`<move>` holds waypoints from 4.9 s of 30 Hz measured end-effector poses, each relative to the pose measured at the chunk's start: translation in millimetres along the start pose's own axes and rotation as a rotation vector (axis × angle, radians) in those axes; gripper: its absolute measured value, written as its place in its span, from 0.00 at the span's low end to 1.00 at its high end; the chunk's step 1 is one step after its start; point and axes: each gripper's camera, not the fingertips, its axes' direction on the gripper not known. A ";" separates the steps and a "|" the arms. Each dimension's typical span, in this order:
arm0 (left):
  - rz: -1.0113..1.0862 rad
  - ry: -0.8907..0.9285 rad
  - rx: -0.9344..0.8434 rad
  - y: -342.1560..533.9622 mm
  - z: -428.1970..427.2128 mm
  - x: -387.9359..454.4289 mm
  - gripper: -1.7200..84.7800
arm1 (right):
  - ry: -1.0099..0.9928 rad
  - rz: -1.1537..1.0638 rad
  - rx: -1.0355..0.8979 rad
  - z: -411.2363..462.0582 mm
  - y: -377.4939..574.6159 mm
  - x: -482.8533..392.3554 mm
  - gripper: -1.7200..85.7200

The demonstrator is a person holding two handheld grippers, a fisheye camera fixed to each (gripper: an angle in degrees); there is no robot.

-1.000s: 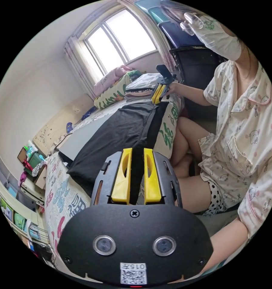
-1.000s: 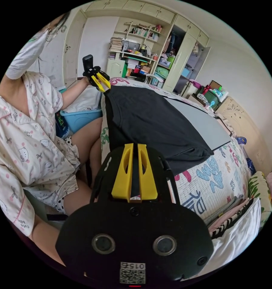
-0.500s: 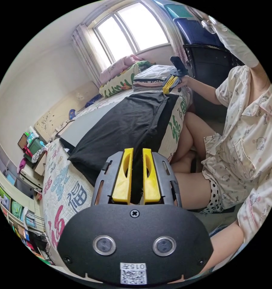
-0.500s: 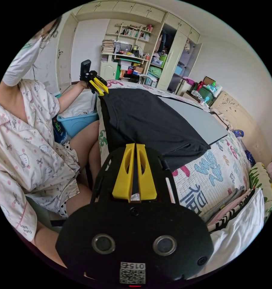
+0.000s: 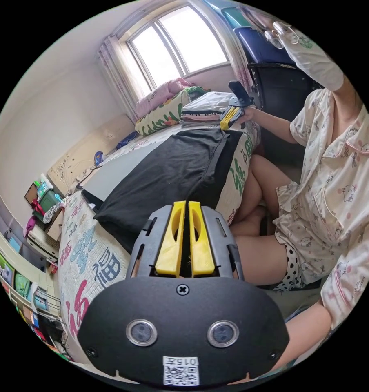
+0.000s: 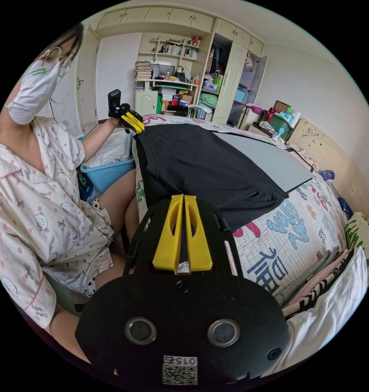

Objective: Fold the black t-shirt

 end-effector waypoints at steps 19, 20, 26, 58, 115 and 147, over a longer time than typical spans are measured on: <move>-0.059 -0.019 0.066 -63.2 -25.0 9.1 0.03 | -0.027 -0.054 -0.046 -1.0 -77.6 -45.7 0.09; -0.055 -0.021 0.055 -71.5 -24.5 11.7 0.03 | -0.005 -0.059 -0.068 2.2 -87.0 -50.4 0.08; -0.066 -0.027 0.069 -114.6 -36.4 19.5 0.03 | 0.022 -0.067 -0.080 5.9 -129.0 -69.3 0.02; -0.192 0.112 -0.345 -589.4 119.6 -227.8 0.12 | 0.099 0.183 -0.254 136.2 -526.6 130.7 0.14; -0.665 -0.337 -0.524 -698.4 311.1 -449.6 0.02 | 0.735 0.644 -0.484 270.6 -619.0 414.7 0.01; -0.993 -0.362 0.186 -214.6 -162.5 -49.4 0.14 | 0.034 0.813 0.316 -184.4 -90.4 14.0 0.12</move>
